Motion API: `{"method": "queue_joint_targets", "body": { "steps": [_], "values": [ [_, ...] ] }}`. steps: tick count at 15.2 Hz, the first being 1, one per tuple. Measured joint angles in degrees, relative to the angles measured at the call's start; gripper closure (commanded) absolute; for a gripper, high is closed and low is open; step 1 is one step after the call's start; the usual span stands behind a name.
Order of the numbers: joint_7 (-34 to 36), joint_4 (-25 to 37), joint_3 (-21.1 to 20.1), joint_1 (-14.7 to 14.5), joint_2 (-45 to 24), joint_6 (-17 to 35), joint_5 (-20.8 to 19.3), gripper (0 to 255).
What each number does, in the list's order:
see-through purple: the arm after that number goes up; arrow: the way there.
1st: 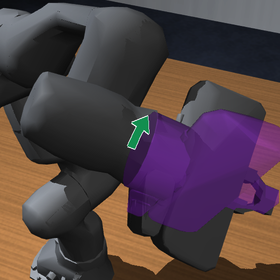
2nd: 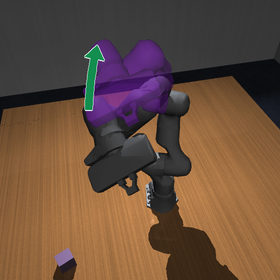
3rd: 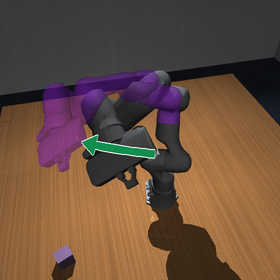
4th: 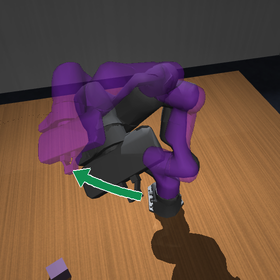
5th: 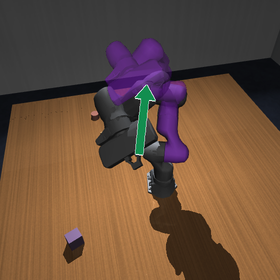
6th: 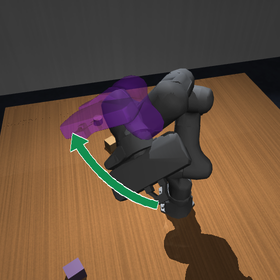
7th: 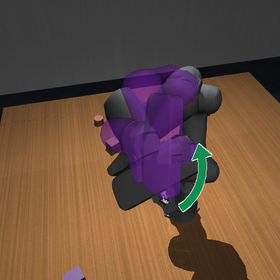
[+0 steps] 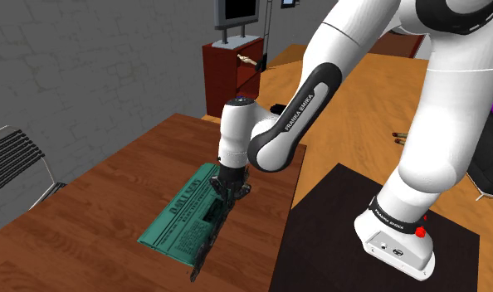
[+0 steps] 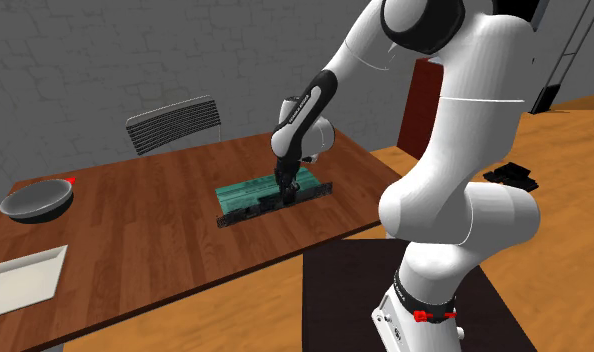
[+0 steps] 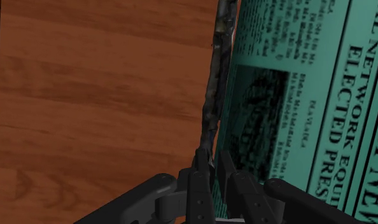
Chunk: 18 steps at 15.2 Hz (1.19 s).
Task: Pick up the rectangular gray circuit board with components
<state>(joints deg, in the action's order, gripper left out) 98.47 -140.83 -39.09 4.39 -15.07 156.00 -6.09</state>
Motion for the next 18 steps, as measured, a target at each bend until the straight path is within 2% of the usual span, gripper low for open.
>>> {"method": "queue_joint_targets", "body": {
  "steps": [4, 10, 18],
  "values": [
    [-0.79, -0.05, -0.87, 0.71, 0.97, -0.77, 1.15, 255],
    [-5.07, -0.03, -4.86, 3.7, 6.45, -5.19, 7.8, 255],
    [-10.02, 1.06, -7.02, 5.33, 13.19, -11.45, 15.4, 255]
  ]
}}
